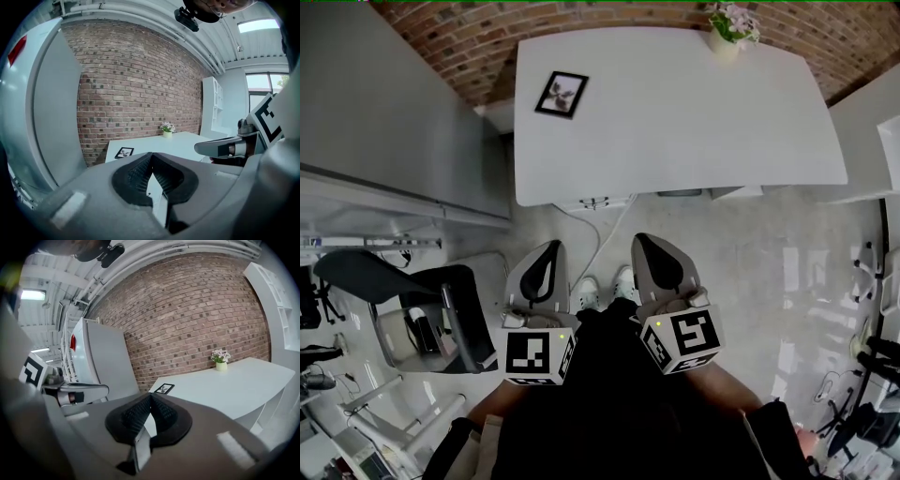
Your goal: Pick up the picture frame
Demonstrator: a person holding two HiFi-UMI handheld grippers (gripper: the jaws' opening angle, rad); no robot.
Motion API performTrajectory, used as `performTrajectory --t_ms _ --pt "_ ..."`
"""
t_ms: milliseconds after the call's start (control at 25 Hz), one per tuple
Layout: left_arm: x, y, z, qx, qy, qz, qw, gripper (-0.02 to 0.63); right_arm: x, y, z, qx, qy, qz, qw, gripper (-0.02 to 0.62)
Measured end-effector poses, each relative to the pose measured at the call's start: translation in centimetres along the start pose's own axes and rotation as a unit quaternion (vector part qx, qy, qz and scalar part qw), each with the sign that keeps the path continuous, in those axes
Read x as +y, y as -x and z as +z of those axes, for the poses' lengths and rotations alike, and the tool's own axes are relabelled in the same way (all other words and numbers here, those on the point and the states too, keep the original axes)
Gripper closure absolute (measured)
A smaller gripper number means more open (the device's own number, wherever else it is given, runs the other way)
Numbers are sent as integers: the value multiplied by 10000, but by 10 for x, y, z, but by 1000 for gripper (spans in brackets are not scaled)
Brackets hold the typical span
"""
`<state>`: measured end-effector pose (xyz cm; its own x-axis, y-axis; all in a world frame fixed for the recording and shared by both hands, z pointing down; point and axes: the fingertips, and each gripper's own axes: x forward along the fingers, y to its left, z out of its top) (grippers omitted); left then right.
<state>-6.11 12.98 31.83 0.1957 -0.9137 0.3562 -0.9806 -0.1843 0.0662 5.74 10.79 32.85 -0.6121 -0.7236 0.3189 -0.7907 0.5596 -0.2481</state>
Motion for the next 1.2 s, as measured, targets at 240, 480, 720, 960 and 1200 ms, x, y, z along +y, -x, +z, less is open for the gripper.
performTrajectory --t_ms 240,480,720,960,1200 --pt "-9 -13 -1 40 -12 166 9999 606 -20 -7 2 38 1 118 9999 594" --pt "-12 -21 -1 32 17 254 9997 606 -28 -10 7 6 76 189 9998 594" --pt "-2 -42 7 -55 85 200 9997 606 -32 -27 11 89 185 166 9997 594" --pt "19 -85 17 -52 86 -20 9999 606 -47 -68 18 191 184 -32 9996 594" --pt "65 -135 28 52 96 -192 9998 606 -52 -131 30 331 189 -217 9990 594"
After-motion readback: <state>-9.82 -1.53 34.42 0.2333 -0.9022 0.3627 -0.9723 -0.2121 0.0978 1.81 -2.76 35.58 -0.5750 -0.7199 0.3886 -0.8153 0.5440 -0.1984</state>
